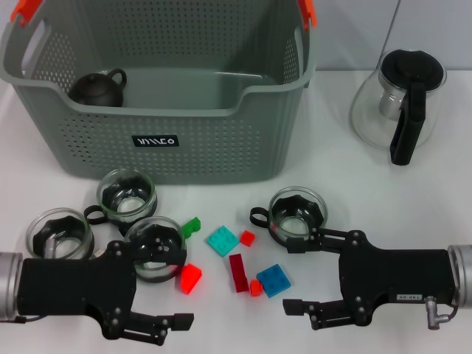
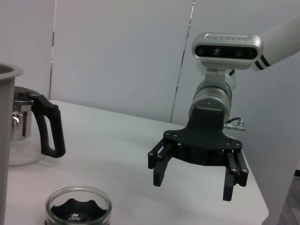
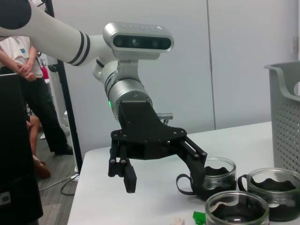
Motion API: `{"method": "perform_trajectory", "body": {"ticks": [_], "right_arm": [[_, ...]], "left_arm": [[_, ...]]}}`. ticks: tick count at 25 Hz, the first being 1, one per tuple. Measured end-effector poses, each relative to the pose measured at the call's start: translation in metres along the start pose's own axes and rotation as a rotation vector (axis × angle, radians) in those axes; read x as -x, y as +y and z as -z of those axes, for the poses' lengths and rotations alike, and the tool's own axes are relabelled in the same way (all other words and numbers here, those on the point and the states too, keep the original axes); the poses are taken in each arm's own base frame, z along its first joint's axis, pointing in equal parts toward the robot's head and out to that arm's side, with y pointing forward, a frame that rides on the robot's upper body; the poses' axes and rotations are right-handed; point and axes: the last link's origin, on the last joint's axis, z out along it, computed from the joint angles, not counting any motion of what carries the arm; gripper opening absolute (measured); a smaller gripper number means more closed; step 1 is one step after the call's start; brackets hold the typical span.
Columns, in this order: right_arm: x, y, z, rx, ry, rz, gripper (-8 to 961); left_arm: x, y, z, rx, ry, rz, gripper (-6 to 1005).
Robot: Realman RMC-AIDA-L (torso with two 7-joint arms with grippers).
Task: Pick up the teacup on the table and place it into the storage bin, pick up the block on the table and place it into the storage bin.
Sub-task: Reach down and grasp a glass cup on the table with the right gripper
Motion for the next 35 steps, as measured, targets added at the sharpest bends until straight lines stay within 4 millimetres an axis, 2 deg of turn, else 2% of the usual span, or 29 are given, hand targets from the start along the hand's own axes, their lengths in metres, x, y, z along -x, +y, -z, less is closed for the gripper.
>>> {"method": "perform_trajectory", "body": {"ticks": [15,20,27,35], "right_arm": [[0.000,-0.002,0.000,-0.006,0.004,-0.002,895],[0.004,-0.008,0.003,0.009,0.057,-0.118,894],[0.035,-0.030,0.002,0.073,0.340,-0.257,888],[0.083,-0.047,0.003,0.062,0.586,-0.192,869]], "left_arm": [[-0.001,-0.001,-0.001,0.005,0.002,-0.005,905],[-0.001,-0.007,0.017,-0.082,0.034,0.062,904],[0.011,0.001,0.056,-0.221,0.053,0.120,903],[0.023,0.013,0.068,-0.292,0.071,0.159,902]]}}
